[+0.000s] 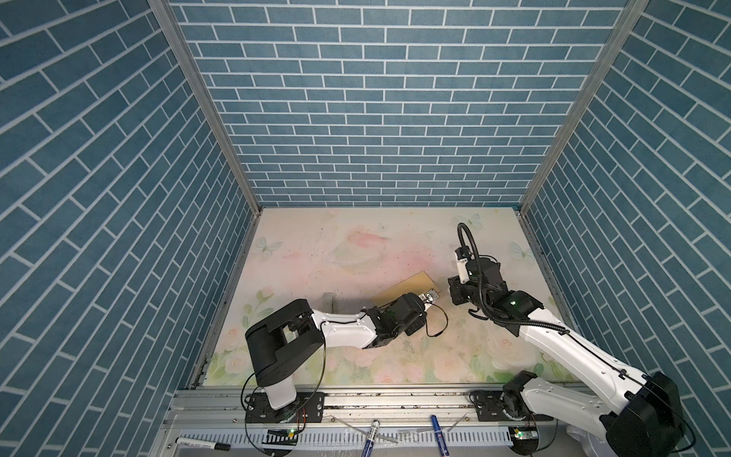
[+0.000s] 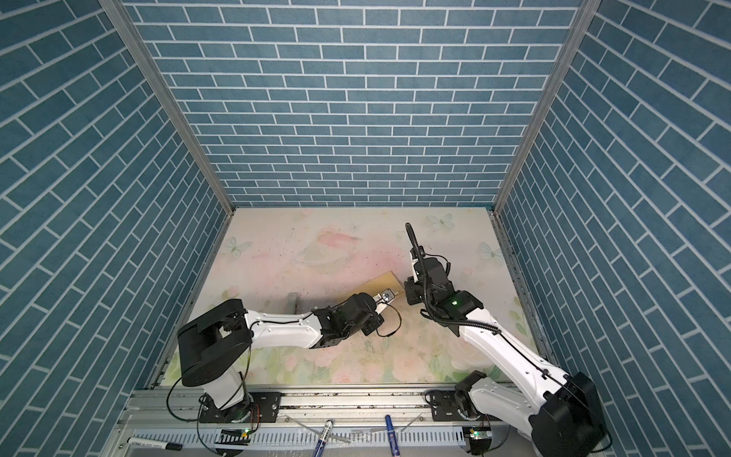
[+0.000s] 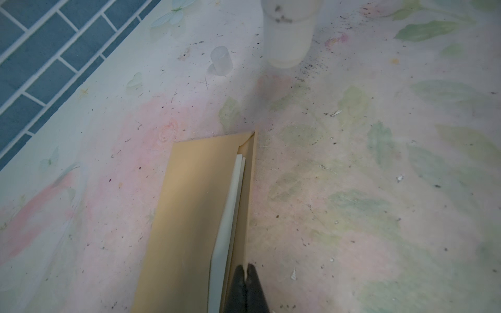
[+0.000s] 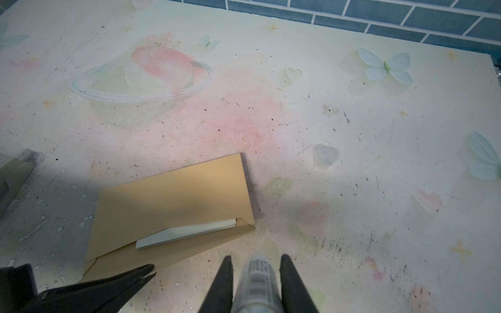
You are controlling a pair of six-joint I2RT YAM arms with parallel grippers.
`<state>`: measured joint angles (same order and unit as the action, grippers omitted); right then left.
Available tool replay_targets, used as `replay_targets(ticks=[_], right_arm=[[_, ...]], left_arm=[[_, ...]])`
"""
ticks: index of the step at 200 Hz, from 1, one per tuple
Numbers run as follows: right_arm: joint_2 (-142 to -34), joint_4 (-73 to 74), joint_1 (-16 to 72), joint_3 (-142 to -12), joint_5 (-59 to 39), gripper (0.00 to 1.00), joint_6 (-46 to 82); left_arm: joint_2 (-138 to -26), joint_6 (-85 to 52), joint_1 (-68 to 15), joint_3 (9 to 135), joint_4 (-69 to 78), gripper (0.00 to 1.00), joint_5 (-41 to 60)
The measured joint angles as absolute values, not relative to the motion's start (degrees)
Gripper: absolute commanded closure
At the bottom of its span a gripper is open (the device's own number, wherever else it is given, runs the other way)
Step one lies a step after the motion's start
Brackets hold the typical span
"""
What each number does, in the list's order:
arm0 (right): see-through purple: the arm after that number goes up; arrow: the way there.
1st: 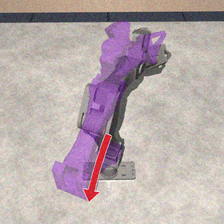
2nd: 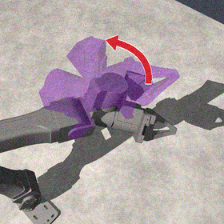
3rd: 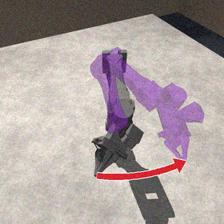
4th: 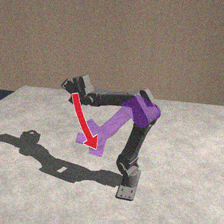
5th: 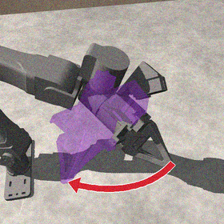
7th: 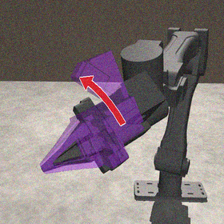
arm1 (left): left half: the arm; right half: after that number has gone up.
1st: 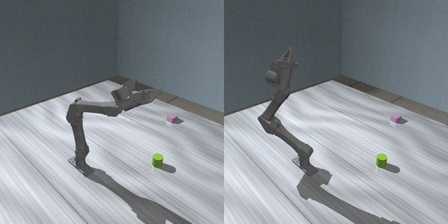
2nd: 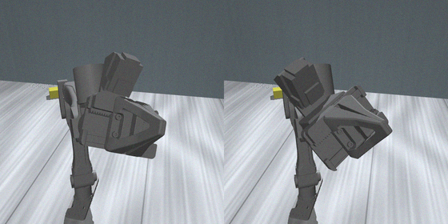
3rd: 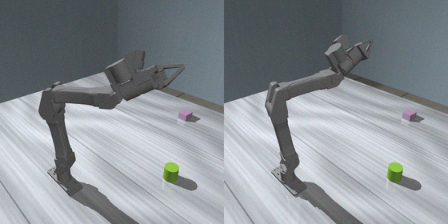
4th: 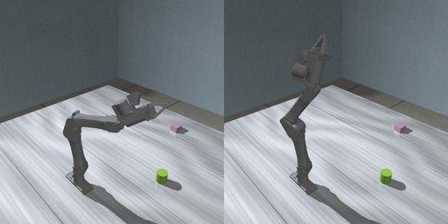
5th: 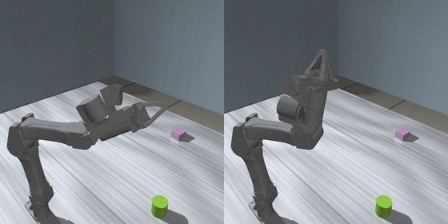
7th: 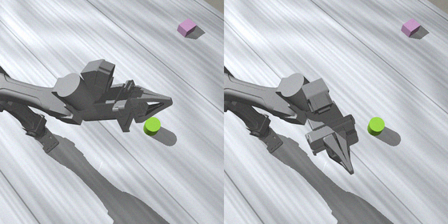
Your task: Place the letter into the envelope and seal it
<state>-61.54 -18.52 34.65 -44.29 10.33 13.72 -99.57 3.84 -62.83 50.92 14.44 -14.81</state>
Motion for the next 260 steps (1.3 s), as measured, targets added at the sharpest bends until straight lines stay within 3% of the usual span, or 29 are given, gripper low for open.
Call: replay_targets(ticks=[17,56,81,118,154,218,260], right_arm=[[-61.82,-18.37,34.15,-44.29,10.02,1.00,13.76],[-61.78,-16.86,32.42,-44.29,6.98,1.00,14.41],[-60.93,-14.24,31.66,-44.25,3.36,1.00,15.07],[-60.95,-10.92,31.53,-44.25,-0.58,1.00,15.18],[-65.19,-8.10,32.60,-44.66,-1.83,1.00,15.22],[-75.77,-5.45,41.43,-47.33,0.47,1.00,15.20],[-79.96,-3.84,43.03,-47.86,1.34,1.00,15.20]], left_arm=[[-100.77,0.93,-63.37,52.56,14.06,0.88,-15.42],[-101.97,-4.64,-63.42,52.88,15.84,0.54,-12.45],[-99.98,-6.81,-62.96,51.09,18.74,0.47,-9.47],[-89.56,-13.52,-56.64,45.15,21.87,0.51,-4.38],[-84.29,-21.71,-48.58,40.18,24.05,0.69,-0.08],[-91.24,-35.35,-44.27,37.69,26.09,1.00,9.04],[-96.53,-40.66,-43.48,37.67,26.92,1.00,11.84]])
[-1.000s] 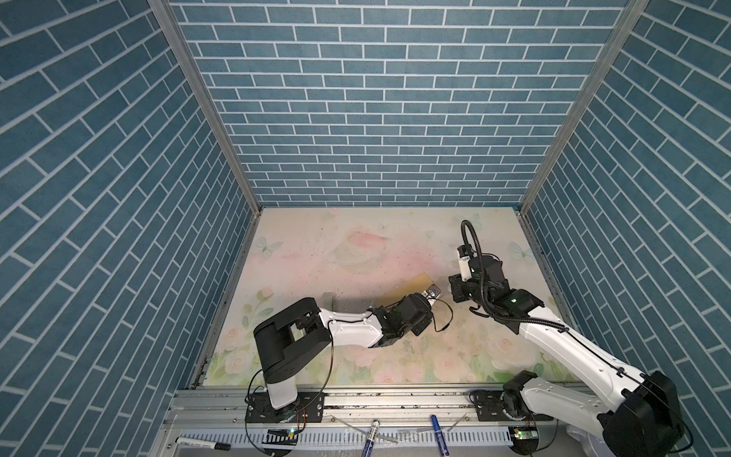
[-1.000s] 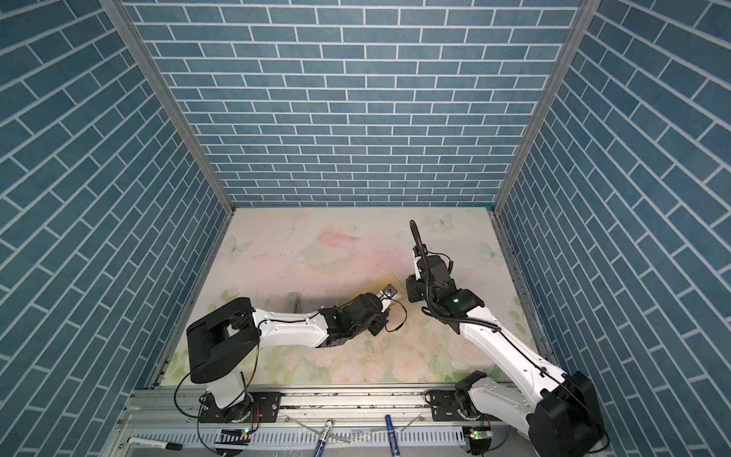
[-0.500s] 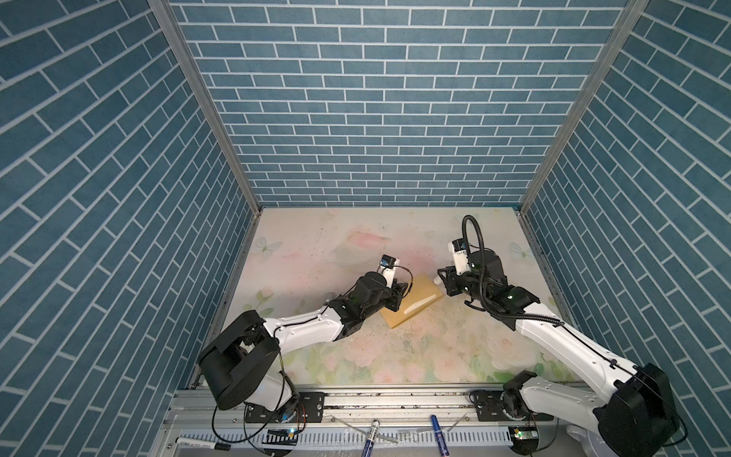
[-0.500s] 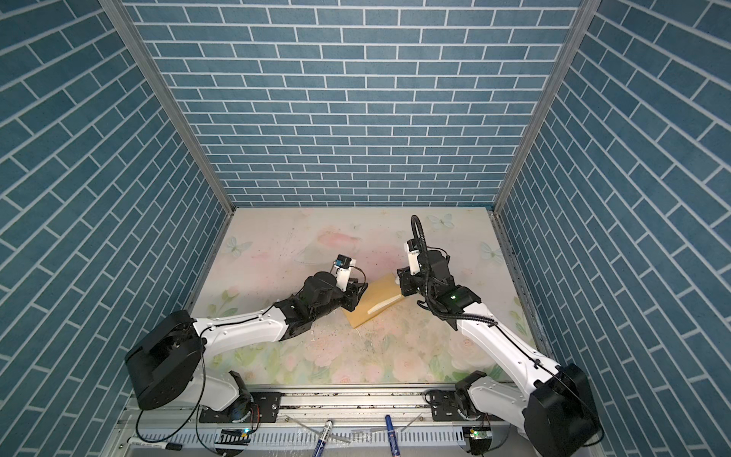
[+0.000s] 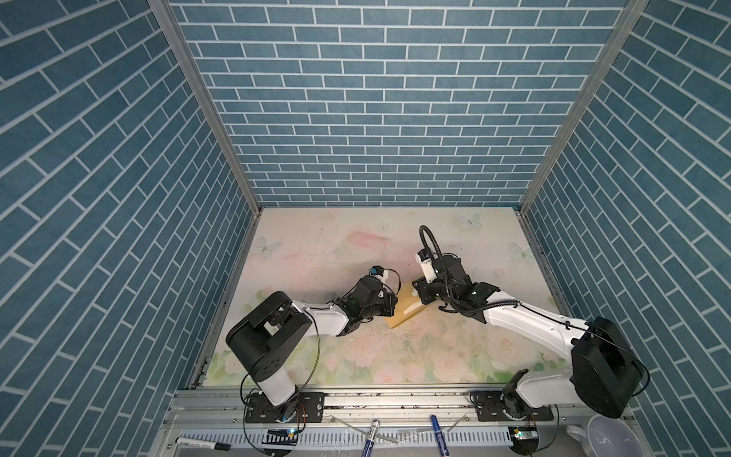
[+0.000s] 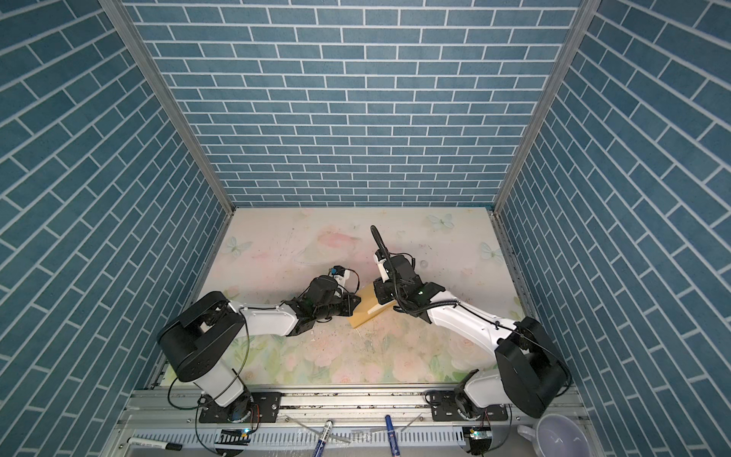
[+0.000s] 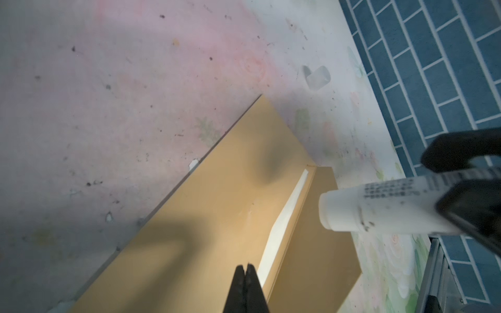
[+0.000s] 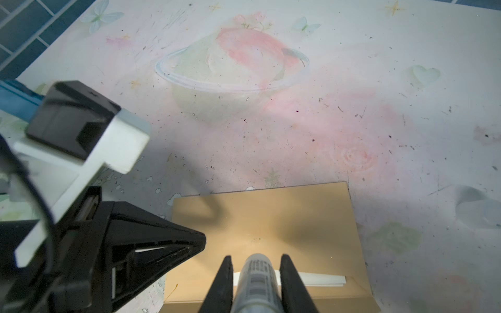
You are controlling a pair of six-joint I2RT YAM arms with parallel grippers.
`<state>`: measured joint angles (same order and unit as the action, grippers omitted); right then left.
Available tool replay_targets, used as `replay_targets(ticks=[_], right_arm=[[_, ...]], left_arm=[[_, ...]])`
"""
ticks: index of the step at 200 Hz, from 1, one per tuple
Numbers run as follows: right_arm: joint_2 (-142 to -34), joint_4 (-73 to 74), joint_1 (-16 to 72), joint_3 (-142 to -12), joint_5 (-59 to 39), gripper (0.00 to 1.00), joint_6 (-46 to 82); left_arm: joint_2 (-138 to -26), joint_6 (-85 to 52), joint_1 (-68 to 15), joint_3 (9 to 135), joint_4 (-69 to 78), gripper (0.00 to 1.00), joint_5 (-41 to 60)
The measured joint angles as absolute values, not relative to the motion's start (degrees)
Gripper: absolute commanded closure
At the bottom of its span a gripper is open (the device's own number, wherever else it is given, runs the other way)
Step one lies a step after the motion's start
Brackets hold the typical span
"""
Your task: Place the letter into the envelope and seal it
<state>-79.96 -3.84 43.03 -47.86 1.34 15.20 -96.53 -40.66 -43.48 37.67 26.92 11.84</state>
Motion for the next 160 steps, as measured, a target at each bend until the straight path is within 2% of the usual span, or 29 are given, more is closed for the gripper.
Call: replay_targets(ticks=[160], right_arm=[[-90.91,-1.65,47.05,-52.07,2.33,1.00,15.22]], left_arm=[[-97.84,-45.95,-43.38,35.35,25.12,1.00,6.90]])
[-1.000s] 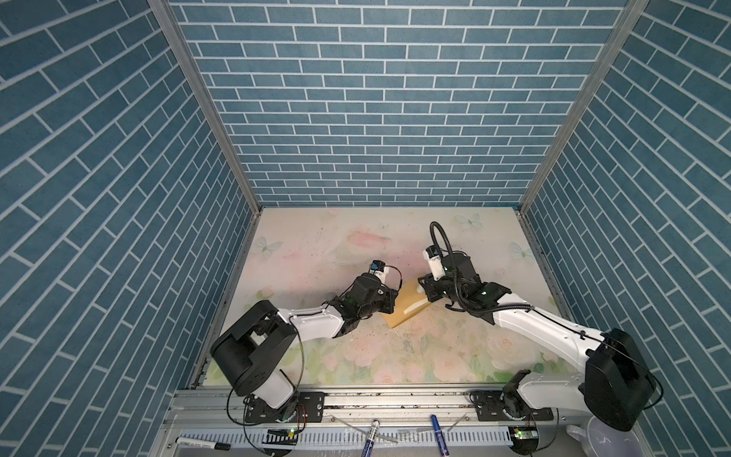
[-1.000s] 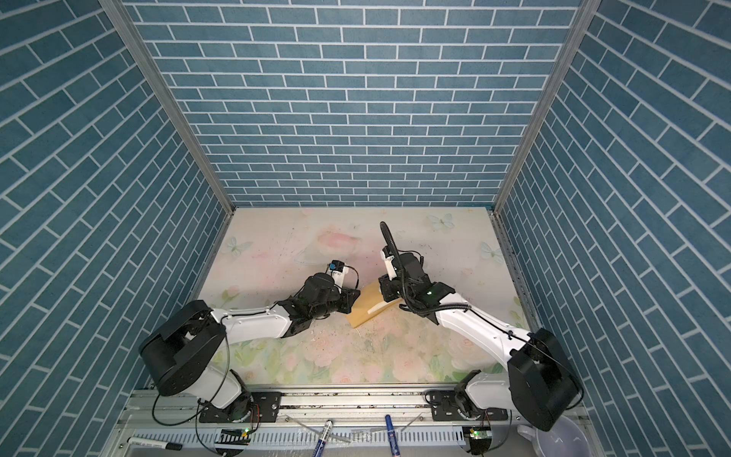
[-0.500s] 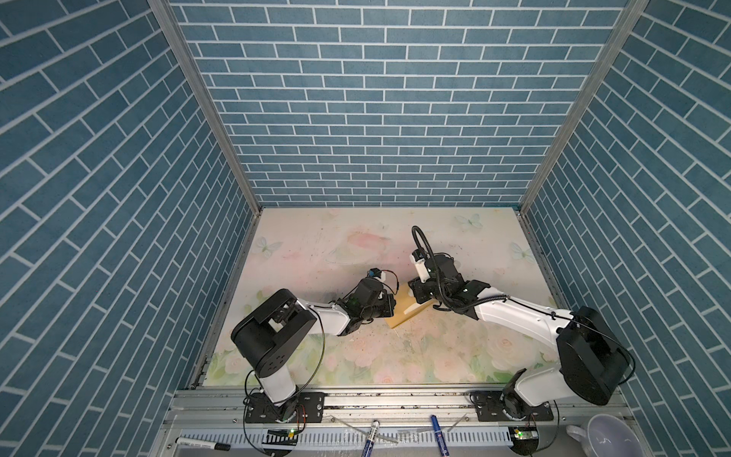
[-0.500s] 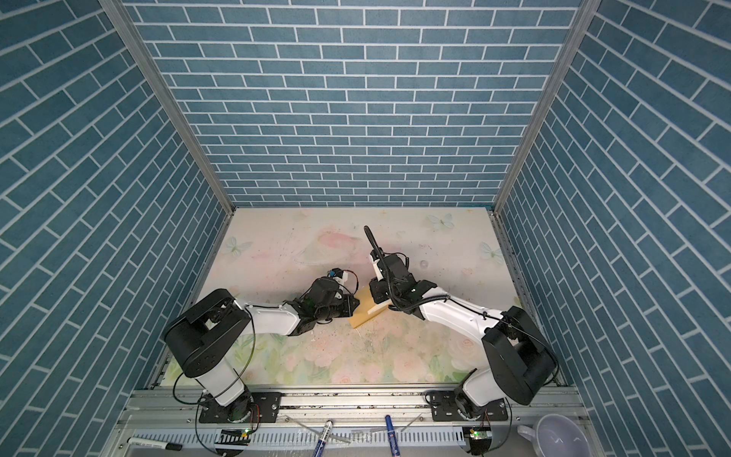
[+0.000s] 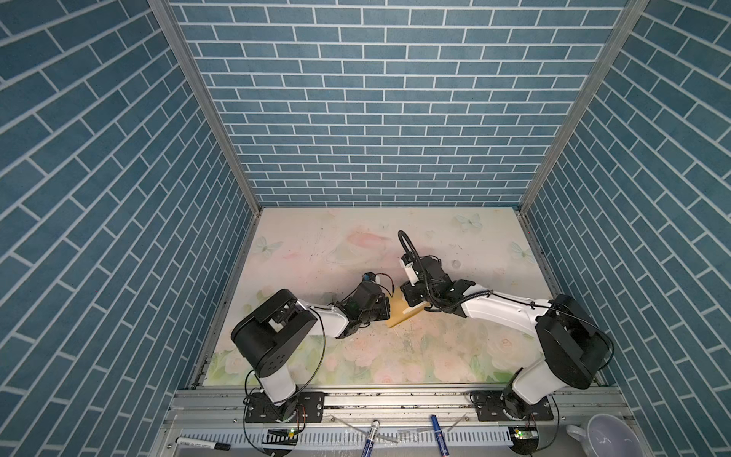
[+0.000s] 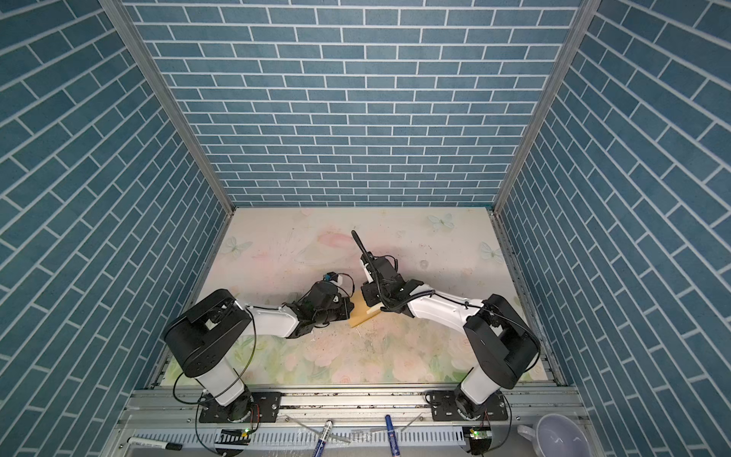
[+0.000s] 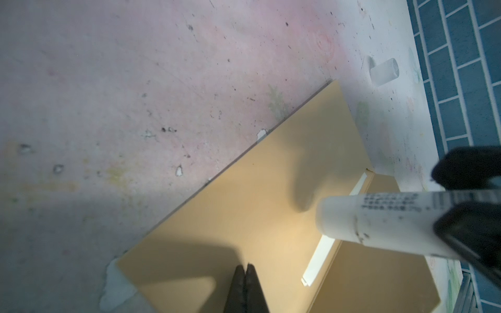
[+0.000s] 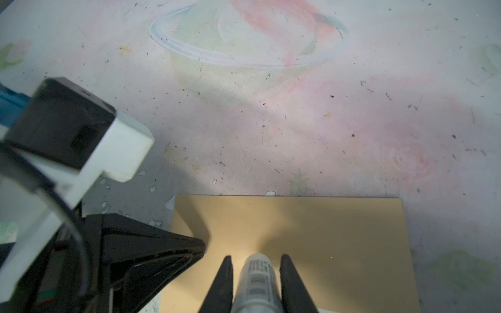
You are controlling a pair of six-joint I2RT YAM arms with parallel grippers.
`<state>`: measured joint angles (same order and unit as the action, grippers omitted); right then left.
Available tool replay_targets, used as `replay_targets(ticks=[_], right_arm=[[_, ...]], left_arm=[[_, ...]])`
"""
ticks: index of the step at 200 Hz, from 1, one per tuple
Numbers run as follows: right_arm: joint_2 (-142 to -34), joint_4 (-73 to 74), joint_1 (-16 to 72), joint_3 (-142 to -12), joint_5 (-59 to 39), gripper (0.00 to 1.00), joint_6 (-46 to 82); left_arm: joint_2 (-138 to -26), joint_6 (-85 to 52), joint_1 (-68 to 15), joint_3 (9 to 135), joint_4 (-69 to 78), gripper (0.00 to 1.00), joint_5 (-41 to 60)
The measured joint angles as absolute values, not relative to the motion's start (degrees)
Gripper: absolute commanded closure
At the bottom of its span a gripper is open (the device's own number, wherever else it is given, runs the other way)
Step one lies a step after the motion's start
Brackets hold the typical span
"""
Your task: Place the letter into the envelope and seal it
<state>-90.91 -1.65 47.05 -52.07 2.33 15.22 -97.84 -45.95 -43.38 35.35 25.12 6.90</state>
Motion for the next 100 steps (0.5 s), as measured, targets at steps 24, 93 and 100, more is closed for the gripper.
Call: replay_targets(ticks=[24,93,100], right_arm=[[-91.83,-1.69,47.37,-52.38,2.39,1.00,15.22],[-94.87,-1.91,48.84,-54.46,3.51,1.00,15.20],[-95.24,-2.07,48.97,-54.57,3.73,1.00,15.20]], left_arm=[[-97.84,-46.13,-43.38,35.31,25.26,1.00,6.66],[-97.84,-46.65,-43.38,35.31,25.28,1.00,6.46],[-97.84,-46.70,-43.38,35.31,25.28,1.00,6.46]])
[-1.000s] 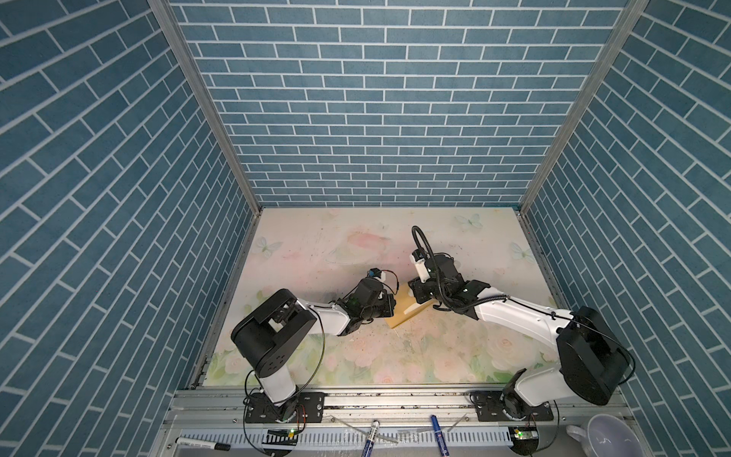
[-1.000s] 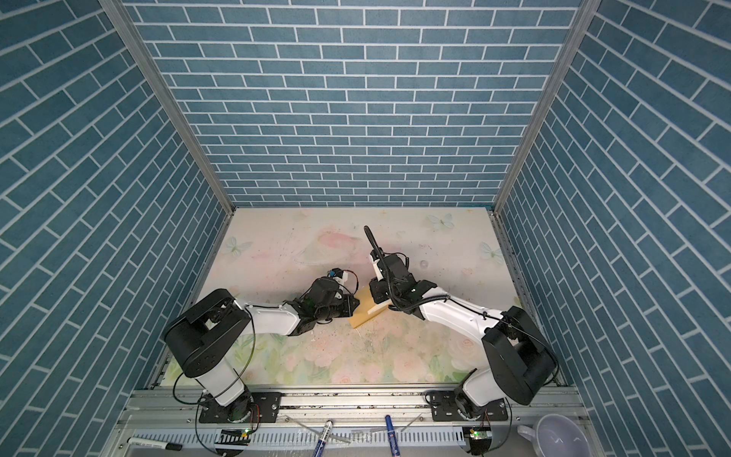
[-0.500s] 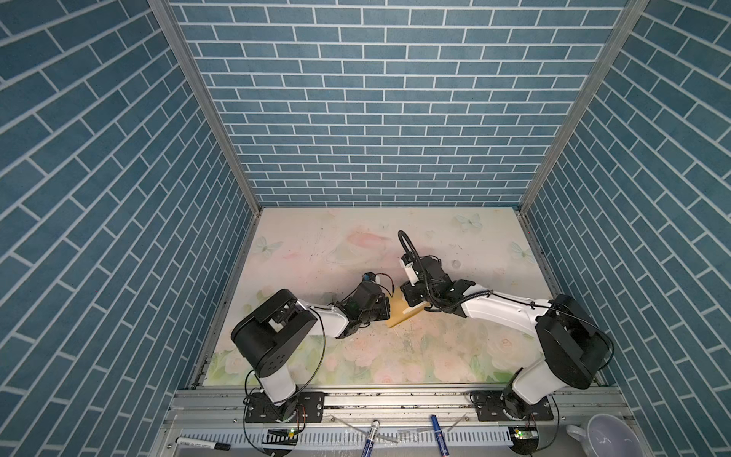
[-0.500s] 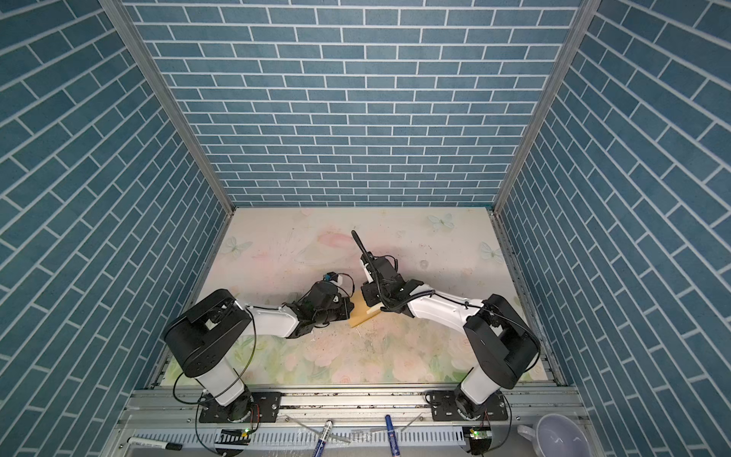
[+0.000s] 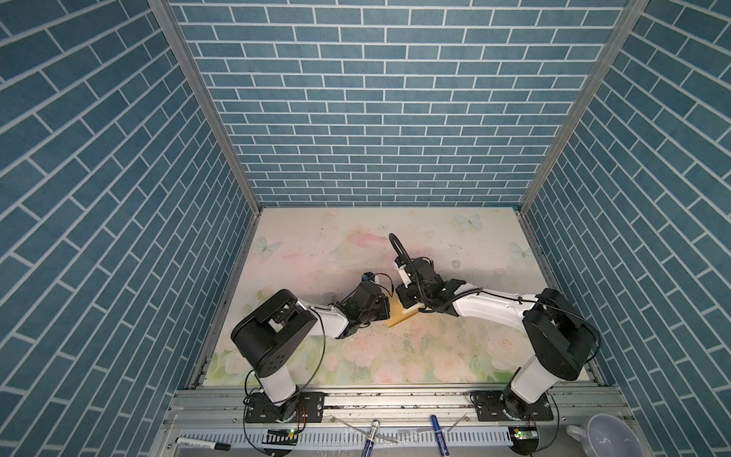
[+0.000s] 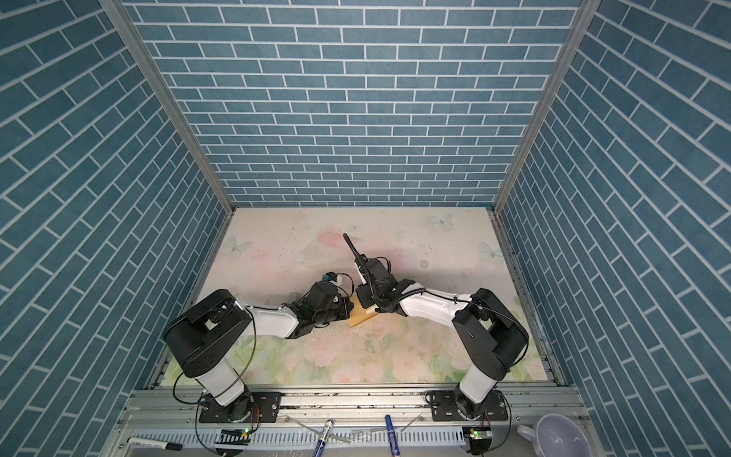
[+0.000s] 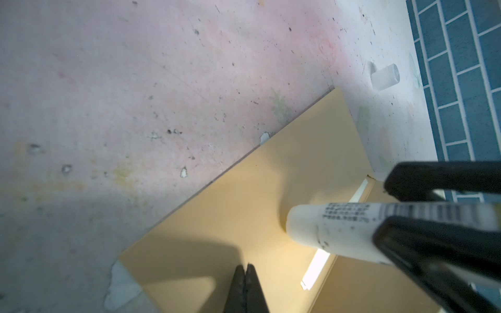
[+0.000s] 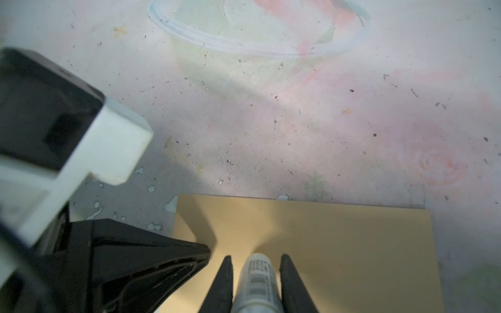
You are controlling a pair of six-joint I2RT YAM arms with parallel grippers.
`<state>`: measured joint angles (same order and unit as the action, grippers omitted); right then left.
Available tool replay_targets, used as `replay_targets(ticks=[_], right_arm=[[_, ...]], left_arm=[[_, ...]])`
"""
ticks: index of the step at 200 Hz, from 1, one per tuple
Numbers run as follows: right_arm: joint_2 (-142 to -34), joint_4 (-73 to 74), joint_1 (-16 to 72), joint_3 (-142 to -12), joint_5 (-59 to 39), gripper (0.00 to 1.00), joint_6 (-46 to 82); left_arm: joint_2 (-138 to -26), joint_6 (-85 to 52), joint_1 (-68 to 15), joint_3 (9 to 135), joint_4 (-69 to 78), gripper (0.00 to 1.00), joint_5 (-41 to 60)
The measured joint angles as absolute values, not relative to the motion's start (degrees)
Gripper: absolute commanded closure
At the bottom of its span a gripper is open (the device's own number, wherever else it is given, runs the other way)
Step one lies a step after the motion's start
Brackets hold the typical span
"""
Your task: Place the letter into the envelope and seal it
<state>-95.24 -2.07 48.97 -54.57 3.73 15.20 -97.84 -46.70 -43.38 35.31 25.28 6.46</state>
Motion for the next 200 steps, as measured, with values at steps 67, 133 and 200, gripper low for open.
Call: replay_targets(ticks=[67,133,200], right_arm=[[-96.60,-3.38,49.52,-55.81,6.04,1.00,15.14],[-97.17,-4.27,50.00,-56.53,9.08,1.00,14.98],[-97.34,-4.32,50.09,-56.55,11.79,1.00,15.00]], left_arm=[[-97.84,-46.76,-43.38,35.31,25.23,1.00,6.44],[-97.86,-46.74,-43.38,35.46,24.97,1.00,5.61],[-98.45,-46.76,-43.38,36.21,24.75,1.00,5.17]])
